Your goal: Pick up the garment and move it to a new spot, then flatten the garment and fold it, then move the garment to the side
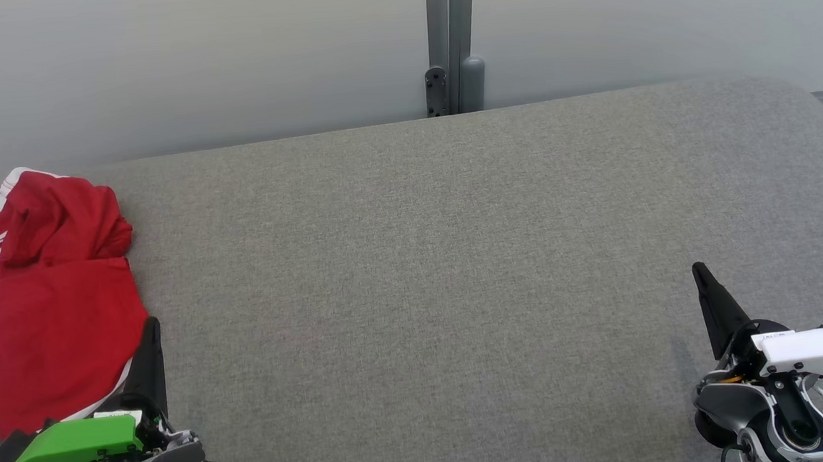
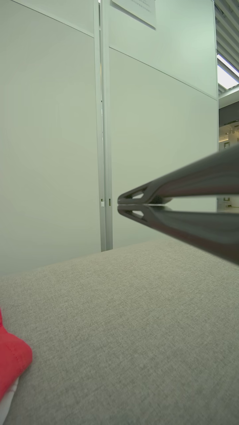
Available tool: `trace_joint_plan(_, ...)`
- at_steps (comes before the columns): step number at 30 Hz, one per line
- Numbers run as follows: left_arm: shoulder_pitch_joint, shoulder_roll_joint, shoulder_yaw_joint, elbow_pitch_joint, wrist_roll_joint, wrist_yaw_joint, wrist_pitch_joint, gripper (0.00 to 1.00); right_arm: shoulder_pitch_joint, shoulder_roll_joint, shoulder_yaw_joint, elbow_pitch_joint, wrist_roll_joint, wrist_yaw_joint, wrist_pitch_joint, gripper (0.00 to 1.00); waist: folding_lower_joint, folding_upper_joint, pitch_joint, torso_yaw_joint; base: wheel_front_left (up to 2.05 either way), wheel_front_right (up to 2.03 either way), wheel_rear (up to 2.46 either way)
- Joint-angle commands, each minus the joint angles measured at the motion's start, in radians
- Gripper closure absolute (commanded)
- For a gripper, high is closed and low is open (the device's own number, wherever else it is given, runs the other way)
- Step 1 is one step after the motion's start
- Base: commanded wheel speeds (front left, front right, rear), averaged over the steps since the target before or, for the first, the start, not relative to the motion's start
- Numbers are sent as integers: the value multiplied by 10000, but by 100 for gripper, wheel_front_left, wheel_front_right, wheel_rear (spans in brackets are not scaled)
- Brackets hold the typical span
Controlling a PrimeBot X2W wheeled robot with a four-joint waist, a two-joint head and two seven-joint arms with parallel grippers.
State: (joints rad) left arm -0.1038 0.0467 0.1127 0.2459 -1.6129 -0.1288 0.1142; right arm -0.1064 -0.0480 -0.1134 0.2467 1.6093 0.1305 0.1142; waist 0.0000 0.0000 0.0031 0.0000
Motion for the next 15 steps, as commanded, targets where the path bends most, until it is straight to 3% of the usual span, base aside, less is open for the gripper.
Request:
trace_joint_plan(1,-124,72,22,-20,-3,-41,26,100,-58,-45,-11,-42,74,4,27,100,0,0,0,0,0,0,0)
trace_joint_plan(15,-124,72,22,-20,-3,-41,26,100,-58,-45,-11,-42,74,4,27,100,0,0,0,0,0,0,0)
